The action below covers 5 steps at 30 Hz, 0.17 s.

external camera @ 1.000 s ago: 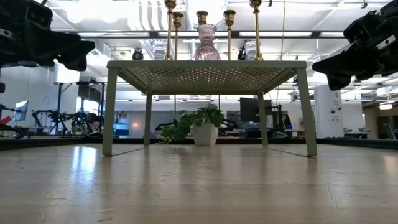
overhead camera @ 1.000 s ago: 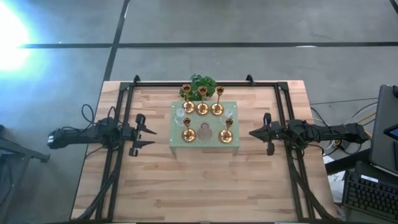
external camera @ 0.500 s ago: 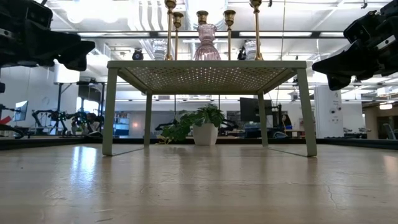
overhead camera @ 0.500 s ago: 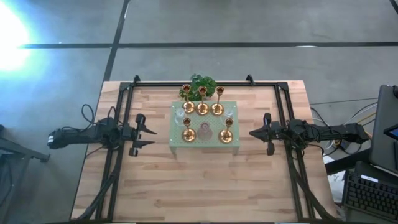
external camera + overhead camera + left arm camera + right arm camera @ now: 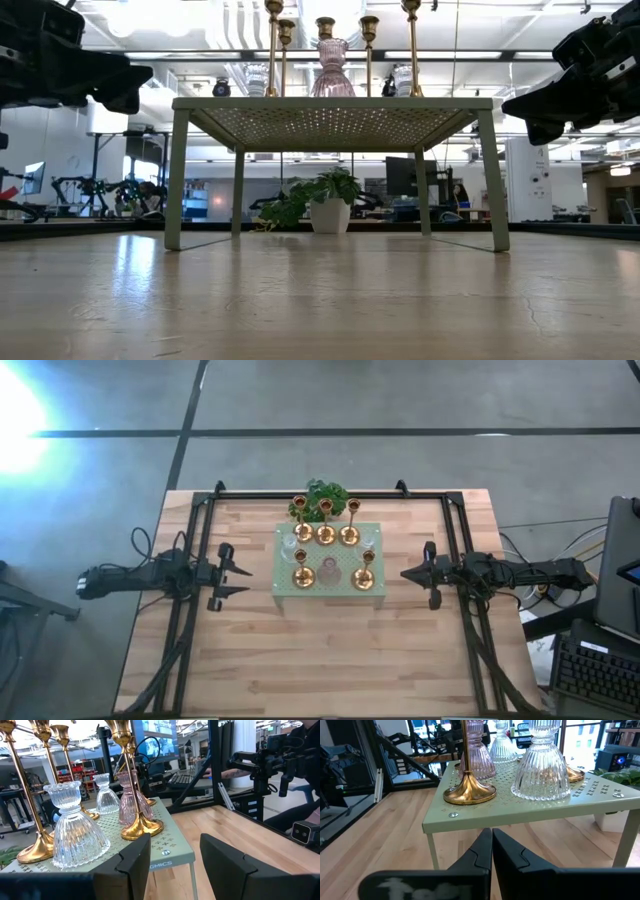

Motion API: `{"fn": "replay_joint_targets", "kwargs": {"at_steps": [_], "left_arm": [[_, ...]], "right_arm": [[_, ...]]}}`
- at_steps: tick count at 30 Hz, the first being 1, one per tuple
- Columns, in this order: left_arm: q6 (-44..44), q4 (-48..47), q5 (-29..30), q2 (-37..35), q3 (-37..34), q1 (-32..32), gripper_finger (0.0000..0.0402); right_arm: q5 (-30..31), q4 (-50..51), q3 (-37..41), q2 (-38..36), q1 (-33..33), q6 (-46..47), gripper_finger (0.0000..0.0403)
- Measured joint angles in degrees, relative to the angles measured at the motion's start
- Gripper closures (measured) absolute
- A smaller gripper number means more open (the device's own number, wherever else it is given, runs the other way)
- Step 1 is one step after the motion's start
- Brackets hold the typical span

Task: Pick & Place candle stick holders
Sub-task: Return to Home Position

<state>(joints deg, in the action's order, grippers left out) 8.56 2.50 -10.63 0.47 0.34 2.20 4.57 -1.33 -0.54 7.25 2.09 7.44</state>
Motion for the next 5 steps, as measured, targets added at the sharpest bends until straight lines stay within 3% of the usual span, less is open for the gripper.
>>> {"fn": "replay_joint_targets", "kwargs": {"at_steps": [5], "left_arm": [[0.0,0.0,0.0,0.0,0.0,0.0,0.0225]], "right_arm": [[0.0,0.0,0.0,0.0,0.0,0.0,0.0394]]}}
